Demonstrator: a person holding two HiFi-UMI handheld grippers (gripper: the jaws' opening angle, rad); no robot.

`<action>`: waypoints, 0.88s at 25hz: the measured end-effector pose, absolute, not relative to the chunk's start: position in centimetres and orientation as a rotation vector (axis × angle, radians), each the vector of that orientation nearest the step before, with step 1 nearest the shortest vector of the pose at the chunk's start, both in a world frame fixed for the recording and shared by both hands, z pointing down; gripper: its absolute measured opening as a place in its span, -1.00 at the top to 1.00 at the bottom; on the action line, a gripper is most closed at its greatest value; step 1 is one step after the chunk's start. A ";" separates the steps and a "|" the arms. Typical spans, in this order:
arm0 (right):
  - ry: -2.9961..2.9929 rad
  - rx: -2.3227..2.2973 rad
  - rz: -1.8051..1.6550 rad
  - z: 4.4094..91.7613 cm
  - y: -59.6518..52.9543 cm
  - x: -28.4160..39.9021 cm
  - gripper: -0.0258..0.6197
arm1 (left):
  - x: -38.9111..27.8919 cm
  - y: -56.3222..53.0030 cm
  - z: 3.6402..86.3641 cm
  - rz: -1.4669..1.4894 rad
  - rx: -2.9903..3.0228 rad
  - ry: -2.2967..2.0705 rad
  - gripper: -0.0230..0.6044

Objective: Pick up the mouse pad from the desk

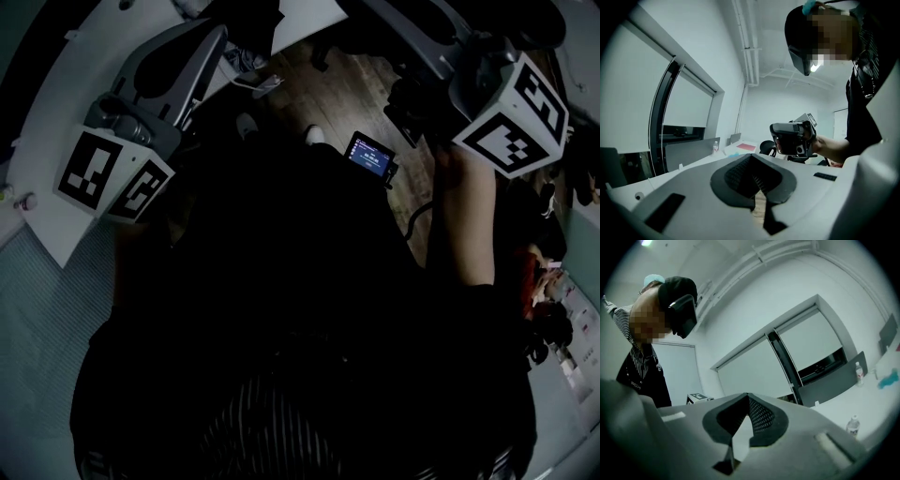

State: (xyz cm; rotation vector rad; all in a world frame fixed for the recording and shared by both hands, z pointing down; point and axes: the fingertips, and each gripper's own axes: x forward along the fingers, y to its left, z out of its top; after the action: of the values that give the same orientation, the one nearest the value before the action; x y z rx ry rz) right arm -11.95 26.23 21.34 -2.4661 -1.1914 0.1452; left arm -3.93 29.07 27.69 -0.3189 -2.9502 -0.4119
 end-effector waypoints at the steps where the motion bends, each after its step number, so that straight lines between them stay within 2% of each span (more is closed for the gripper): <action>1: -1.218 -2.461 0.146 20.6 26.5 -11.7 0.91 | -3.7 29.6 27.0 -0.403 -0.299 -2.960 0.90; 7: -1.335 -2.443 0.145 15.8 28.1 -10.2 0.91 | -3.3 31.9 23.0 -0.390 -0.150 -2.995 0.90; 22: -1.376 -2.337 0.096 18.4 33.3 -6.1 0.91 | 0.2 35.8 26.4 -0.536 -0.012 -2.980 0.91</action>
State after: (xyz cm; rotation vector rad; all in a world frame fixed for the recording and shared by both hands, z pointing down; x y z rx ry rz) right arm -6.09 33.26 18.38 -2.3373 -1.3758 0.0955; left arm 0.24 35.79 26.38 -0.0117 -2.9805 -0.5358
